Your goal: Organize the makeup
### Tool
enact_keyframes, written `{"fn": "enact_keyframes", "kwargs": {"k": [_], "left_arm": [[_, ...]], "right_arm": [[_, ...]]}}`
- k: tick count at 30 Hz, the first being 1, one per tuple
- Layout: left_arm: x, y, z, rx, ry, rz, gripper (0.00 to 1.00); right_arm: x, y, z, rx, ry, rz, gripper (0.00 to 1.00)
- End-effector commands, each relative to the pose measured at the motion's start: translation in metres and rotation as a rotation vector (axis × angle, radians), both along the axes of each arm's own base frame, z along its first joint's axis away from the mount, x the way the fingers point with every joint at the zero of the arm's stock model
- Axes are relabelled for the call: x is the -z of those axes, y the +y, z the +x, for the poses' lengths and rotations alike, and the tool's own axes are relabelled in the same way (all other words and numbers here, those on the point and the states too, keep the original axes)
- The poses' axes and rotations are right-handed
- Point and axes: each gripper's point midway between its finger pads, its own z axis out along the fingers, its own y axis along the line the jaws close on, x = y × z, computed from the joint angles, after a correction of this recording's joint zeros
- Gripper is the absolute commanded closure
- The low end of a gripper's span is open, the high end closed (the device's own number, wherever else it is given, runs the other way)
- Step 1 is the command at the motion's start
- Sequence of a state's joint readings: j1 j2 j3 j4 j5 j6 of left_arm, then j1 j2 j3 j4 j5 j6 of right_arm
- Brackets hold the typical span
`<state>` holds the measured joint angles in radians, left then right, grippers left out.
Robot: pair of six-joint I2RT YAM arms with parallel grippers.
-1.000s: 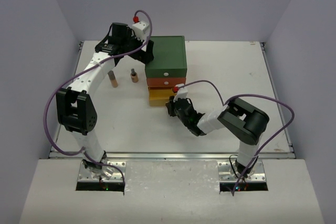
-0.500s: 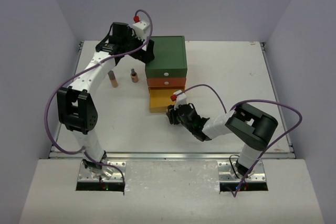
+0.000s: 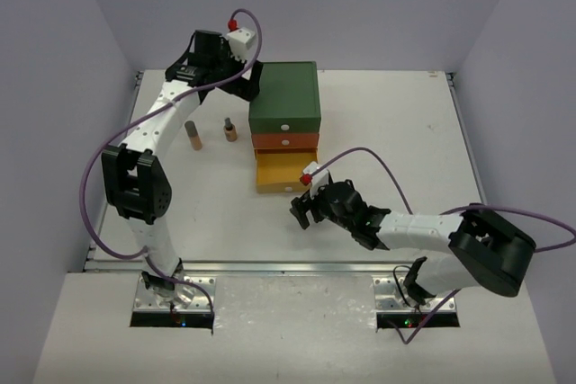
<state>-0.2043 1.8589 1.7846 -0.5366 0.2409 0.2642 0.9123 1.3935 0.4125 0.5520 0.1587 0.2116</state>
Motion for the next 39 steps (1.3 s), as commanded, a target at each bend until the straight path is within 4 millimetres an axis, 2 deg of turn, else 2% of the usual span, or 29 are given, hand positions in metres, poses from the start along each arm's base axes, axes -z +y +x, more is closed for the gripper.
{"fn": "enact_keyframes", "kwargs": {"k": [1,7,9,11,14,16,18,19,20,27,30,33,39], "left_arm": [[-0.038,-0.004,0.004,0.005,-0.069,-0.014,0.00],[-0.064,0.008,0.005,0.001,-0.092,-0.030,0.00],[-0.068,0.031,0.002,-0.019,-0.066,-0.050,0.00],[-0.063,0.054,-0.005,-0.034,-0.019,-0.051,0.00],[-0.047,0.090,-0.013,-0.081,0.044,0.009,0.00],[-0.028,0.119,-0.021,-0.125,0.105,0.086,0.00],[-0.012,0.131,-0.027,-0.134,0.142,0.152,0.00],[0.005,0.136,-0.033,-0.139,0.186,0.182,0.00],[0.021,0.137,-0.038,-0.141,0.229,0.190,0.00],[0.067,0.140,-0.057,-0.138,0.319,0.215,0.00],[0.103,0.153,-0.062,-0.172,0.389,0.278,0.00],[0.116,0.164,-0.057,-0.205,0.411,0.323,0.07],[0.137,0.170,-0.055,-0.220,0.450,0.350,0.22]], "right_arm": [[-0.012,-0.007,-0.015,-0.094,-0.033,-0.031,0.16],[-0.026,-0.016,-0.020,-0.113,-0.043,-0.076,0.13],[-0.037,-0.012,-0.028,-0.174,-0.049,-0.064,0.12],[-0.050,-0.009,-0.032,-0.207,-0.060,-0.046,0.10],[-0.066,-0.008,-0.033,-0.223,-0.077,-0.039,0.09],[-0.076,-0.009,-0.029,-0.204,-0.092,-0.042,0.09],[-0.081,-0.012,-0.025,-0.178,-0.105,-0.042,0.08],[-0.083,-0.012,-0.024,-0.174,-0.111,-0.037,0.08],[-0.083,-0.010,-0.025,-0.186,-0.116,-0.035,0.08],[-0.078,-0.006,-0.027,-0.206,-0.073,-0.064,0.08],[-0.075,-0.007,-0.025,-0.185,-0.070,-0.058,0.08],[-0.076,-0.008,-0.023,-0.176,-0.075,-0.055,0.08],[-0.069,-0.012,-0.022,-0.157,-0.075,-0.062,0.08]]}}
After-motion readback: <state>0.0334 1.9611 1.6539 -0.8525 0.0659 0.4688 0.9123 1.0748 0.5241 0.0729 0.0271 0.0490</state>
